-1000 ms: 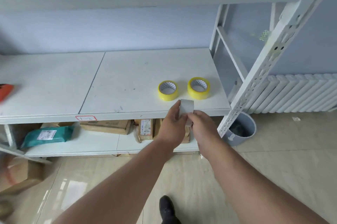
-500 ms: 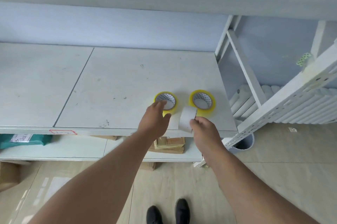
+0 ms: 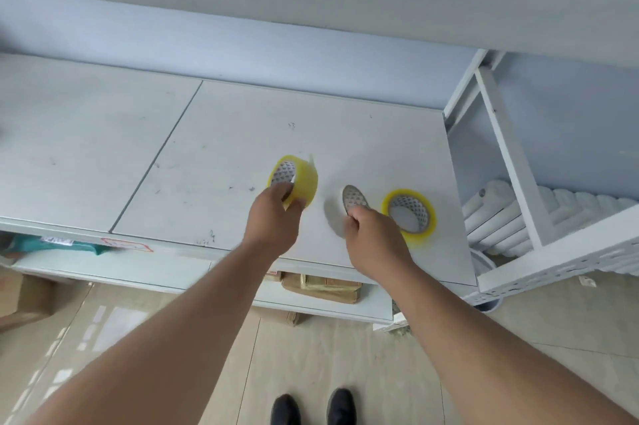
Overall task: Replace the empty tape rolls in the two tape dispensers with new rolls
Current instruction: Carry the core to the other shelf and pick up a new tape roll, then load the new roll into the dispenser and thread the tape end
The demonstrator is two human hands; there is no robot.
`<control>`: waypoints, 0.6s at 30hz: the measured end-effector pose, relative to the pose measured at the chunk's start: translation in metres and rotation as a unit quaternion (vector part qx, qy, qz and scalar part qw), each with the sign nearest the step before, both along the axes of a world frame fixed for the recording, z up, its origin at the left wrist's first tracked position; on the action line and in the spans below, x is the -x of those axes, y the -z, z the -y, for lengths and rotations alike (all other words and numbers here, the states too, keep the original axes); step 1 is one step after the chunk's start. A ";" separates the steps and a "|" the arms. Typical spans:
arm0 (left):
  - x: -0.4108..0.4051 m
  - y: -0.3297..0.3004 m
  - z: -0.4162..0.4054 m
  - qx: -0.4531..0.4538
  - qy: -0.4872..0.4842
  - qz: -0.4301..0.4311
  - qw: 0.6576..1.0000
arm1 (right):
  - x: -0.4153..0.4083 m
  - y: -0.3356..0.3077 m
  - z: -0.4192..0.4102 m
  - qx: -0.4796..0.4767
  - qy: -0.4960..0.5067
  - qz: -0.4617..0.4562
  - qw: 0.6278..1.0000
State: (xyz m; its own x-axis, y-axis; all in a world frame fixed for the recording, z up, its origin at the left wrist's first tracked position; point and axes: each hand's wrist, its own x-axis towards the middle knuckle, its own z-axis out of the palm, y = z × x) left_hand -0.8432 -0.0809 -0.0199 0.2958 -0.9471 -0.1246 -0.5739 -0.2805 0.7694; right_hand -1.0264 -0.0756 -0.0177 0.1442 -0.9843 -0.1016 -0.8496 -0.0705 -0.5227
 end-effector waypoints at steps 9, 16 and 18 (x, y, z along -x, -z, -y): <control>-0.020 -0.029 -0.039 0.001 -0.058 -0.161 0.985 | -0.032 0.026 0.017 0.007 -0.123 -0.229 0.966; -0.016 -0.054 -0.070 0.006 -0.072 -0.251 0.965 | -0.030 -0.032 -0.008 0.003 0.031 0.189 0.982; -0.013 -0.065 -0.081 0.009 -0.072 -0.272 0.959 | -0.038 -0.055 -0.017 -0.089 0.055 0.355 0.929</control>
State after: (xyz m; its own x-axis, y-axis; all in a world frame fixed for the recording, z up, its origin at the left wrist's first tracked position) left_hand -0.8298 0.0005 0.0448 0.3203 -0.9046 -0.2813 -0.0418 -0.3101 0.9498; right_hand -0.9889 -0.0581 0.0369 0.1360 -0.9739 -0.1817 -0.2835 0.1375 -0.9491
